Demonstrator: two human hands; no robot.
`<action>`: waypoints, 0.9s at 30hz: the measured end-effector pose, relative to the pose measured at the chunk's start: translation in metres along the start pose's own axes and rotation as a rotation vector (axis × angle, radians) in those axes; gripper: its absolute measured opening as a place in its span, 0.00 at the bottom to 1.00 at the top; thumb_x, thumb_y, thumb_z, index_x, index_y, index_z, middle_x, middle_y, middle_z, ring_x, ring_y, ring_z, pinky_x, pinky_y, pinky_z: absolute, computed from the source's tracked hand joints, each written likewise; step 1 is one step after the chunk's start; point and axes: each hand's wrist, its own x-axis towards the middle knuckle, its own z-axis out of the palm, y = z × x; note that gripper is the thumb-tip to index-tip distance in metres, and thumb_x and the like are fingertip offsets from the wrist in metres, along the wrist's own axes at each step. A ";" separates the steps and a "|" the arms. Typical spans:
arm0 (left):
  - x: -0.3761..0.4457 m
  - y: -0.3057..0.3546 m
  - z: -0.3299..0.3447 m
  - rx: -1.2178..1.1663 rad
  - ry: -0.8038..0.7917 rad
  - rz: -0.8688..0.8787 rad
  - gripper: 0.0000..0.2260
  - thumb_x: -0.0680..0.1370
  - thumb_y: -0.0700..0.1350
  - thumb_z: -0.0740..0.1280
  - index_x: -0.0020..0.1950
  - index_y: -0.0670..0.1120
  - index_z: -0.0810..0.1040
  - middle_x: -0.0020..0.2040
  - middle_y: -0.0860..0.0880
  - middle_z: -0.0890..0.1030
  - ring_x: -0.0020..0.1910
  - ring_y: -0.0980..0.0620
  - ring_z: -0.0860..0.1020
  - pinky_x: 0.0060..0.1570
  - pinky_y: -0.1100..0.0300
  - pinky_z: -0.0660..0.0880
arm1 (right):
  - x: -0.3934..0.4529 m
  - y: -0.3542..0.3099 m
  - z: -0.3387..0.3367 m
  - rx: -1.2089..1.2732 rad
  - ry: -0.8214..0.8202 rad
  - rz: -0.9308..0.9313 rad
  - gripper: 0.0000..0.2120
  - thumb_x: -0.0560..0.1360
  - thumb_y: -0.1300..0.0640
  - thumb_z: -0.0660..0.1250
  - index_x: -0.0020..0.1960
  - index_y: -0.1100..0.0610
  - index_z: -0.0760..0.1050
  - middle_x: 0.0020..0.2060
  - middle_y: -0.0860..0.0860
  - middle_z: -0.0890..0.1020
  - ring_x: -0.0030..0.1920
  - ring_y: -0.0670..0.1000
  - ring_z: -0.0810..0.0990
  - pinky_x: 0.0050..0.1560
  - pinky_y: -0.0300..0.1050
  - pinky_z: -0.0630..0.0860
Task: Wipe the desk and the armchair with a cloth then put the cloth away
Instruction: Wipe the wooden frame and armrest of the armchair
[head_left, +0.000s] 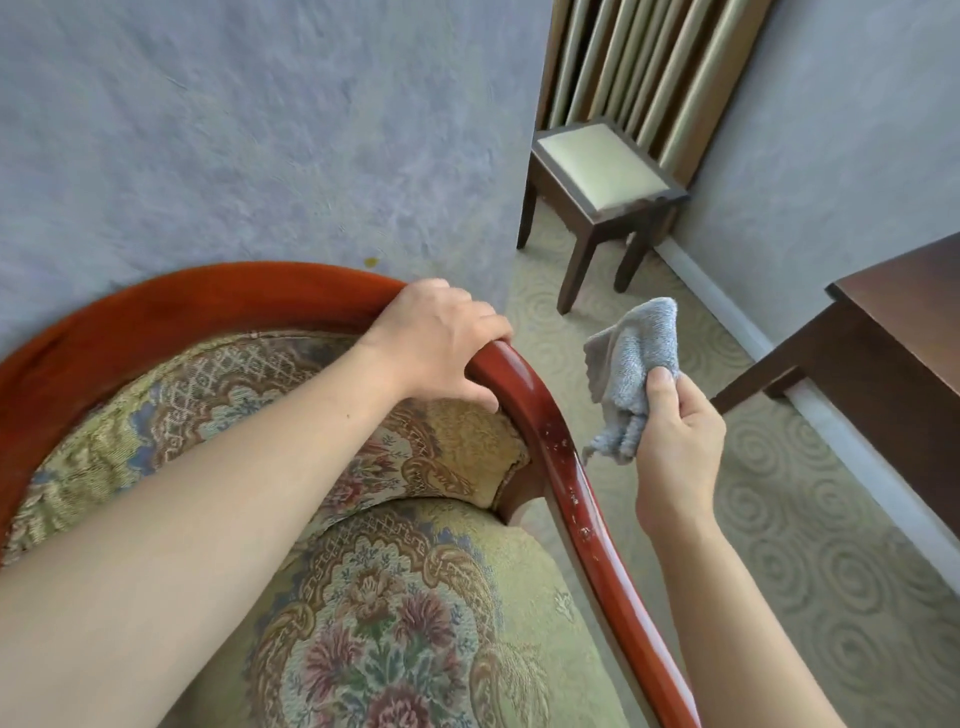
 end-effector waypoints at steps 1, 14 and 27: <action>0.005 0.001 0.000 0.025 -0.024 0.001 0.33 0.66 0.77 0.63 0.60 0.56 0.78 0.53 0.55 0.83 0.52 0.50 0.81 0.52 0.53 0.73 | 0.001 0.003 -0.002 -0.029 0.007 -0.004 0.19 0.81 0.52 0.59 0.36 0.61 0.65 0.26 0.58 0.67 0.26 0.60 0.71 0.25 0.53 0.68; 0.007 0.006 0.017 0.156 0.148 0.024 0.33 0.65 0.79 0.64 0.47 0.50 0.81 0.39 0.50 0.81 0.38 0.45 0.81 0.37 0.53 0.72 | -0.043 0.027 0.031 -0.683 -0.297 -0.285 0.19 0.82 0.54 0.61 0.70 0.58 0.72 0.69 0.53 0.77 0.65 0.54 0.76 0.57 0.44 0.70; 0.003 0.010 0.017 0.120 0.198 0.012 0.35 0.63 0.80 0.62 0.48 0.50 0.82 0.40 0.50 0.83 0.39 0.45 0.79 0.40 0.54 0.67 | -0.124 0.088 -0.040 -1.122 0.027 0.015 0.17 0.82 0.50 0.55 0.53 0.61 0.77 0.52 0.56 0.83 0.50 0.59 0.82 0.43 0.49 0.72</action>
